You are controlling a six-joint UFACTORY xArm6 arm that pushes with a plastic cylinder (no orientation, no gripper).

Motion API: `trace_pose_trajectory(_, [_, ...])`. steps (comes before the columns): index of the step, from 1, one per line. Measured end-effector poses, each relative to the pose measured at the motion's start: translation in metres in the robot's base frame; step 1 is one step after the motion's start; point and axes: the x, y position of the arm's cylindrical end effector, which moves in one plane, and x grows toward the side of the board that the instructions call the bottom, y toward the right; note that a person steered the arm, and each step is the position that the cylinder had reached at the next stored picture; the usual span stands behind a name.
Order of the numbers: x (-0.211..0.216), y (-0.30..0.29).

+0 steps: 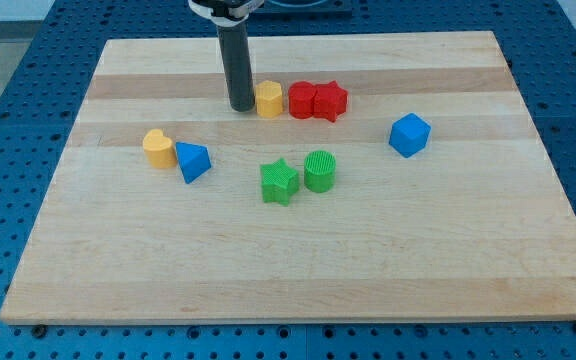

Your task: Move the yellow hexagon into the red circle

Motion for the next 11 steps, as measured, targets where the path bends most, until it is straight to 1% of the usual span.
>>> trace_pose_trajectory(1, [-0.012, -0.005])
trace_pose_trajectory(6, [-0.005, 0.005])
trace_pose_trajectory(10, [0.005, 0.013])
trace_pose_trajectory(11, [0.019, 0.013])
